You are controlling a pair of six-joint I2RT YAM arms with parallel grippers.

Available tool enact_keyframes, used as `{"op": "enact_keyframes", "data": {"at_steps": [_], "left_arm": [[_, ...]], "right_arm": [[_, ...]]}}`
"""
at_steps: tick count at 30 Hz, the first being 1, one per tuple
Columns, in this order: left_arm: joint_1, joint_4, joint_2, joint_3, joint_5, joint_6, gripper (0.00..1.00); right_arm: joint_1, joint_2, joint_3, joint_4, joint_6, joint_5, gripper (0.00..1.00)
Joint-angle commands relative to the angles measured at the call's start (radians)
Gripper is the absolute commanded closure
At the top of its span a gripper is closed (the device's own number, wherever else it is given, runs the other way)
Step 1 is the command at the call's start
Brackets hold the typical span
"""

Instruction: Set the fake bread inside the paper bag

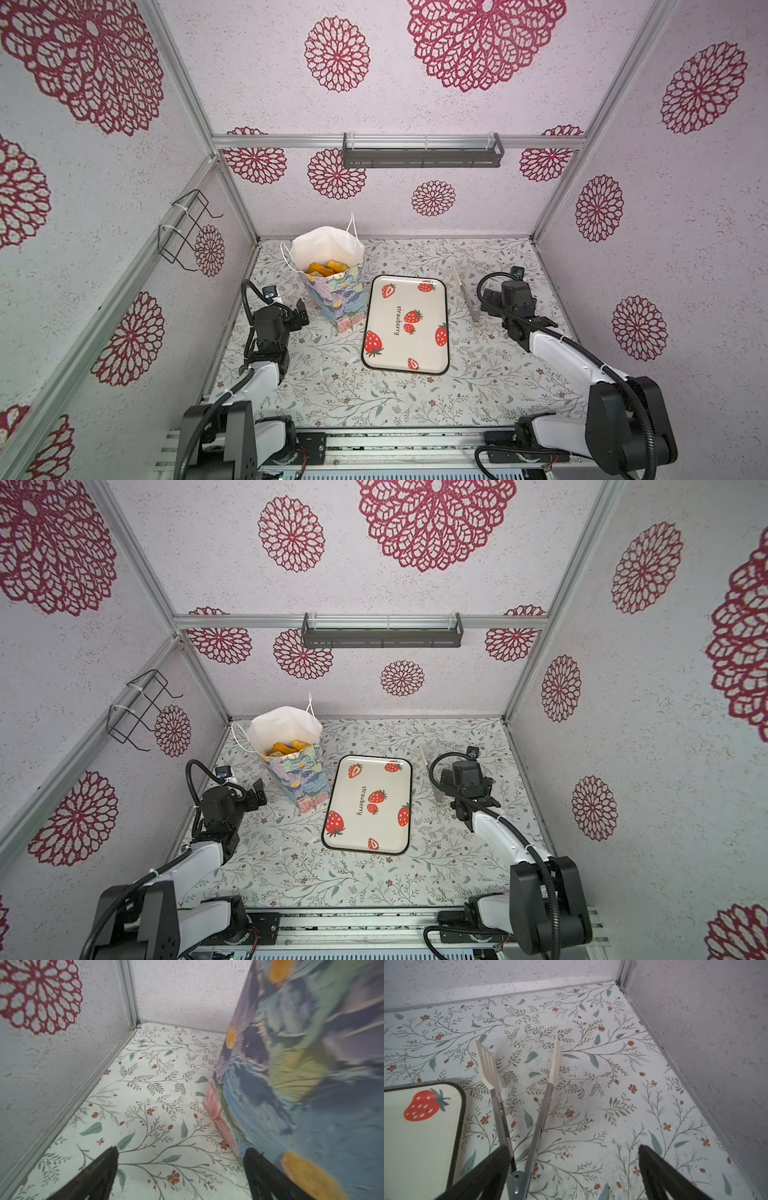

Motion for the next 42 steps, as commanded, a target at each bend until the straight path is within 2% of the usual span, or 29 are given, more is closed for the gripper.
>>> {"op": "enact_keyframes", "data": {"at_steps": [1,3,7,12,13,20,24,27,35,42], "left_arm": [[0.041,0.122,0.051,0.033,0.066,0.018,0.03],[0.058,0.183,0.078,0.027,0.080,0.005,0.03],[0.077,0.172,0.137,0.077,0.122,0.017,0.03],[0.086,0.388,0.288,0.051,0.160,0.003,0.03],[0.077,0.344,0.285,0.062,0.156,0.008,0.03],[0.067,0.348,0.288,0.060,0.153,0.020,0.03],[0.067,0.345,0.290,0.061,0.155,0.020,0.03],[0.064,0.346,0.290,0.062,0.170,0.030,0.02],[0.055,0.343,0.286,0.060,0.148,0.034,0.03],[0.055,0.344,0.287,0.062,0.149,0.034,0.03]], "right_arm": [[-0.008,-0.059,-0.083,0.193,-0.083,0.028,0.02],[-0.007,-0.084,-0.148,0.288,-0.110,0.033,0.02],[-0.016,-0.081,-0.218,0.415,-0.162,0.084,0.03],[-0.027,-0.031,-0.277,0.570,-0.199,0.081,0.03],[-0.032,-0.021,-0.287,0.597,-0.204,0.074,0.03],[-0.073,0.093,-0.375,0.853,-0.212,-0.011,0.03],[-0.077,0.136,-0.359,0.894,-0.247,-0.051,0.04],[-0.082,0.220,-0.399,1.058,-0.264,-0.054,0.04],[-0.163,0.259,-0.376,1.037,-0.206,-0.178,0.03],[-0.164,0.254,-0.381,1.040,-0.206,-0.178,0.01]]}}
